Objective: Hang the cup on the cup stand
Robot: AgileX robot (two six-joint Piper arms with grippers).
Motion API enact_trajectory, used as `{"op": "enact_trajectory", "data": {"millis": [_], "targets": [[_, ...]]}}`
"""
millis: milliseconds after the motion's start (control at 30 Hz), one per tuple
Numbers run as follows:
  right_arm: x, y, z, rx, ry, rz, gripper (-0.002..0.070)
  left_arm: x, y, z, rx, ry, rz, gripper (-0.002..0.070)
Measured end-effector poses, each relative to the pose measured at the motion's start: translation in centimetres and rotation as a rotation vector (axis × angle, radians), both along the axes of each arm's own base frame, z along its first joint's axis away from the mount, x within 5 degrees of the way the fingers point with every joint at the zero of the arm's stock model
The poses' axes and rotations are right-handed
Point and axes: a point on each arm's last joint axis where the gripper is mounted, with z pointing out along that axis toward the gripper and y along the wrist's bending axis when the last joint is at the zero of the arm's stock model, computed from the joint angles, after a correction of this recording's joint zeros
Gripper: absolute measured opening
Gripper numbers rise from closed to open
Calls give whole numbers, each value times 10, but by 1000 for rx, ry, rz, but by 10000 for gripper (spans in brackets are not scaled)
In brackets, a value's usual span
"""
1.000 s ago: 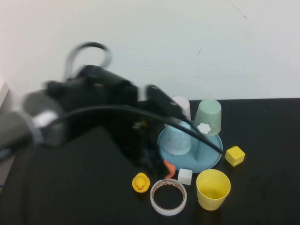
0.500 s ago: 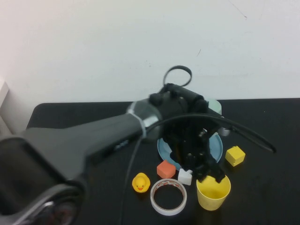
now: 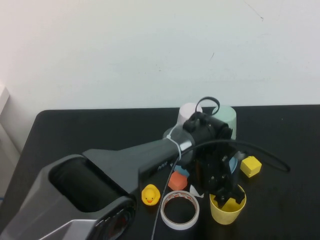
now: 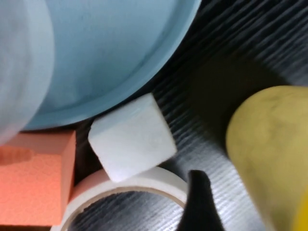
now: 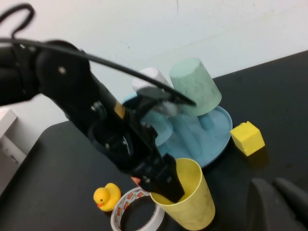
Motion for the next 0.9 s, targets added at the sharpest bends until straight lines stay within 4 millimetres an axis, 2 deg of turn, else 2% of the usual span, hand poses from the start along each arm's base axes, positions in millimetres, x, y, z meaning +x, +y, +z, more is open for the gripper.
{"op": "enact_trajectory", "data": {"millis": [67,133,200,267,333,433,533,767,833,900], "targets": [[0,0,0,-1,0,0,-1,0,0,-7,14,4,1,398],[0,0,0,-4,-1,1,-1,1,1,-10,26,0,-2,323],[0,0,0,-4,-2,2,-1,2,2,-10,36,-10,-4,181],[0,0,0,-8,-3,2,-1,3,2,-10,38,-16,-6,87],[0,0,0,-10,-4,3,-1,3,2,-9,41,-22,-9,41],[0,0,0,-11,-4,3,-1,2,4,0,45,-32,-37,17],[0,0,0,-7,-4,4,-1,0,6,26,38,-56,-99,12],[0,1,1,8,-5,5,-1,-17,25,120,-25,-204,-220,7],[0,1,1,10,-5,6,-1,-27,34,138,-51,-230,-220,7],[0,1,1,10,-6,6,-1,-35,42,144,-68,-238,-217,7]]}}
